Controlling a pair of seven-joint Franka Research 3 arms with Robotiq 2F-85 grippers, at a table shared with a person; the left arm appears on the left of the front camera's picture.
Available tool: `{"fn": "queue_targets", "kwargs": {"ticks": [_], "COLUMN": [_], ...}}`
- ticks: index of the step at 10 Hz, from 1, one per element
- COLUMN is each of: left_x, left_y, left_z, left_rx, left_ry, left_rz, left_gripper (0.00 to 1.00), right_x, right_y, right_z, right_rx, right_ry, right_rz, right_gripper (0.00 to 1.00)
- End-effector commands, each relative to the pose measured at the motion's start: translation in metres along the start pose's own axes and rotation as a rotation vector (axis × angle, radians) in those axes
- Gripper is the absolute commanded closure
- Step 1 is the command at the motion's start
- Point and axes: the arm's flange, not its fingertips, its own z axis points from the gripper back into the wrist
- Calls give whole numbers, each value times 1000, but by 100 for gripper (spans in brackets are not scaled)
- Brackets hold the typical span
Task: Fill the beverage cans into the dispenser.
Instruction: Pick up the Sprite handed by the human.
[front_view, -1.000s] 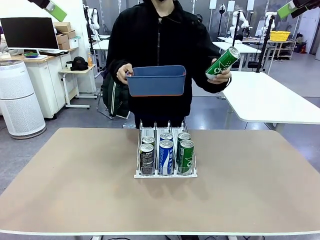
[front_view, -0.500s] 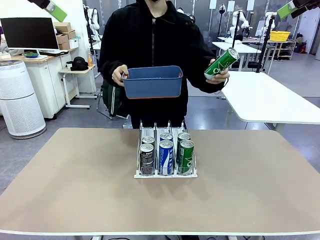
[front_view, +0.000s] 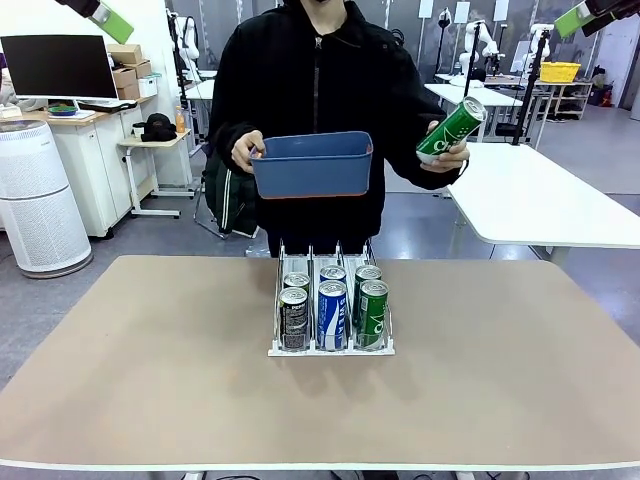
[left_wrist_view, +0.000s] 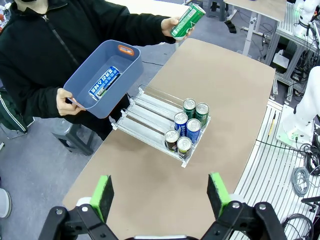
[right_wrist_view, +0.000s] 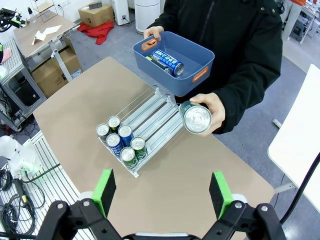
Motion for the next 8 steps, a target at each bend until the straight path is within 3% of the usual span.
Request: {"fn": "queue_targets", "kwargs": {"ticks": [1,5,8], "left_x": [0,0,0], "left_y": [1,1,1], "left_z": [1,1,1], "left_rx": [4,4,4], "left_ry": [1,1,1], "left_rz": [3,3,3], "left_gripper": [0,0,0], "right_x": [0,-1,12], "right_y": [0,-10,-21], "right_z": [0,-14,-42], "right_rx": [0,25,-20], "right_ry": [0,94,151], "right_rz": [0,96,87], "right_gripper": [0,0,0]}}
